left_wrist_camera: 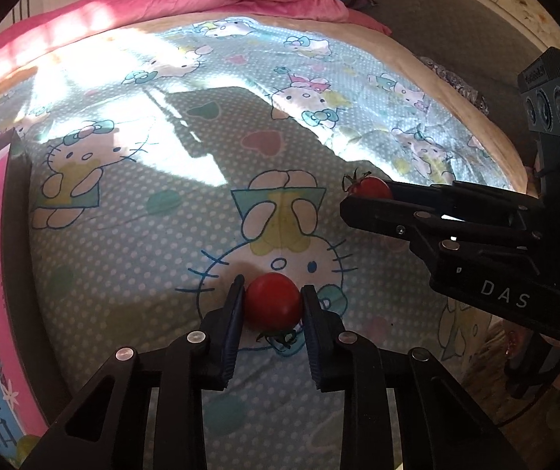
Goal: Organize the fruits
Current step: 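Carry both red tomatoes over the book tray with both tools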
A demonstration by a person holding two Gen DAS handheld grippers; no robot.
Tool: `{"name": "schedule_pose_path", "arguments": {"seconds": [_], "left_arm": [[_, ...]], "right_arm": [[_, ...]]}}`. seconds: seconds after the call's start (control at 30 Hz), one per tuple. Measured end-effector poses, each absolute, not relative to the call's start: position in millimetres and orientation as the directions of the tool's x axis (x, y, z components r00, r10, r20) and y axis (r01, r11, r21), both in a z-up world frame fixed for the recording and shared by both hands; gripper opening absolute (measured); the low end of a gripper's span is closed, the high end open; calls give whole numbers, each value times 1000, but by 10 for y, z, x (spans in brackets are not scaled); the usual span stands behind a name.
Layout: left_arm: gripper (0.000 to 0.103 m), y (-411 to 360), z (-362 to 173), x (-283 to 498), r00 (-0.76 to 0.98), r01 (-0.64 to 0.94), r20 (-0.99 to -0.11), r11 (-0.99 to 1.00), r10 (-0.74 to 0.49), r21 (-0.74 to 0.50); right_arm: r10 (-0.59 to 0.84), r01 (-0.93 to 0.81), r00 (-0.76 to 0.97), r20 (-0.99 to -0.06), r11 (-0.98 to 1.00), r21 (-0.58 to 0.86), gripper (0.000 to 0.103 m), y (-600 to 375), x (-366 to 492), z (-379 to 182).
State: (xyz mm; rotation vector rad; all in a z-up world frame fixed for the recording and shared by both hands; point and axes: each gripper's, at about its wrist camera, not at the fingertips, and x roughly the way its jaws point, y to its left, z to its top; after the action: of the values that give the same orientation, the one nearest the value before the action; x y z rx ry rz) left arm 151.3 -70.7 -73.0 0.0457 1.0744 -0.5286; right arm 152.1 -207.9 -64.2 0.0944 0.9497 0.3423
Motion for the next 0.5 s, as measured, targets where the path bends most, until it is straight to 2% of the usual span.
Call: {"name": "schedule_pose_path", "arguments": {"seconds": [0.33,0.5], "left_arm": [[30,-362,-378,1395,452,375,-809,903,-376,-210],[30,-19,-109,1257,538,316,-782,935,-315,-160]], "right_arm": [[391,-290,559,-731,918,269,30,-1989,1415,-437],[443,-360,572,-691,892,274,30,-1766,1346,-277]]}}
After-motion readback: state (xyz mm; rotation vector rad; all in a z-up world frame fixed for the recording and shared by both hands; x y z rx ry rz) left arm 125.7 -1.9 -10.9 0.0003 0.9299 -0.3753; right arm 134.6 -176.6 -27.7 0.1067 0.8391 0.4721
